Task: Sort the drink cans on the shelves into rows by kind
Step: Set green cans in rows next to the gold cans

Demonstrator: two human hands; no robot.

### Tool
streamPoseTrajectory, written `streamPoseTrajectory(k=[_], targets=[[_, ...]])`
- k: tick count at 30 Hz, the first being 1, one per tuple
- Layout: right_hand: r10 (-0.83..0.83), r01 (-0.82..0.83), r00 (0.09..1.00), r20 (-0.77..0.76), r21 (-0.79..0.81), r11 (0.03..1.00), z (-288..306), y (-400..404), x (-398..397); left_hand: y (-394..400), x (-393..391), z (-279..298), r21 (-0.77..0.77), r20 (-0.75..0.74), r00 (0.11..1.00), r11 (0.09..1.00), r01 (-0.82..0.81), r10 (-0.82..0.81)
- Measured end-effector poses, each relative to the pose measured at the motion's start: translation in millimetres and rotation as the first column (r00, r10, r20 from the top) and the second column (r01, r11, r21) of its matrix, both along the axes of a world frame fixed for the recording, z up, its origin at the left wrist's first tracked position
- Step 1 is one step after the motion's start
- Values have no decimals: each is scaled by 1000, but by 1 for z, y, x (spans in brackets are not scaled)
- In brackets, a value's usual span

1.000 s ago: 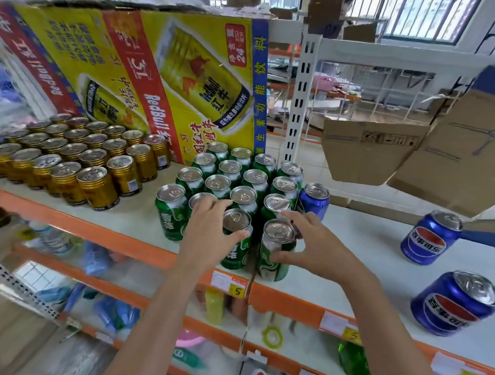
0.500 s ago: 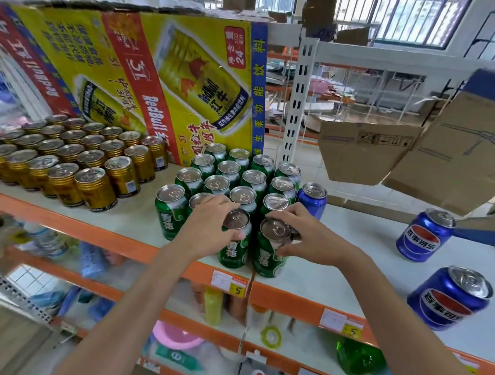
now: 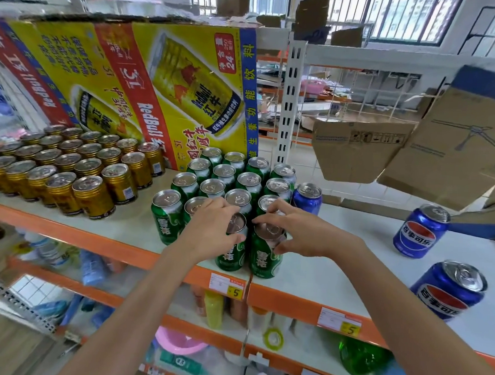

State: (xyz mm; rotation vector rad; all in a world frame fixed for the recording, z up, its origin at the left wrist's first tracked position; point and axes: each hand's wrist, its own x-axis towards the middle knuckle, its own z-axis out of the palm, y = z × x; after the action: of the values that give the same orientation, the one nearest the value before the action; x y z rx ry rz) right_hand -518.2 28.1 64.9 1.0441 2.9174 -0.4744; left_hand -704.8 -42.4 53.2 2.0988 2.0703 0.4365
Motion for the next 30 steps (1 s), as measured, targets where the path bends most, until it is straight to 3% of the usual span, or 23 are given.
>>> streamPoseTrajectory(k=[6,10,16,24,26,28,30], targets=[[-65,75,990,-124,72,995,-8,-11,23,8,29,12,139,48,997,989,59,-66],[-212,219,973,-92,68,973,-6,-14,61,31,64,17,172,67,984,974,149,-163],[-420,424,904,-80,47,904,5,-15,127,89,104,18,90,3,954,950,300,-301],[-678,670,735,-14,167,723,10,-21,204,152,120,9,-175,-280,919,956,236,-278],[-741,734,671,17,123,667,4,-24,217,156,123,6,-160,-291,910,953,258,-296],[-788,788,616,16,-22,615,-4,-29,225,154,130,6,-141,-234,919,946,292,-319],[-790,784,613,2,-131,607,-13,-34,230,147,142,7,-118,-176,919,934,337,-353]])
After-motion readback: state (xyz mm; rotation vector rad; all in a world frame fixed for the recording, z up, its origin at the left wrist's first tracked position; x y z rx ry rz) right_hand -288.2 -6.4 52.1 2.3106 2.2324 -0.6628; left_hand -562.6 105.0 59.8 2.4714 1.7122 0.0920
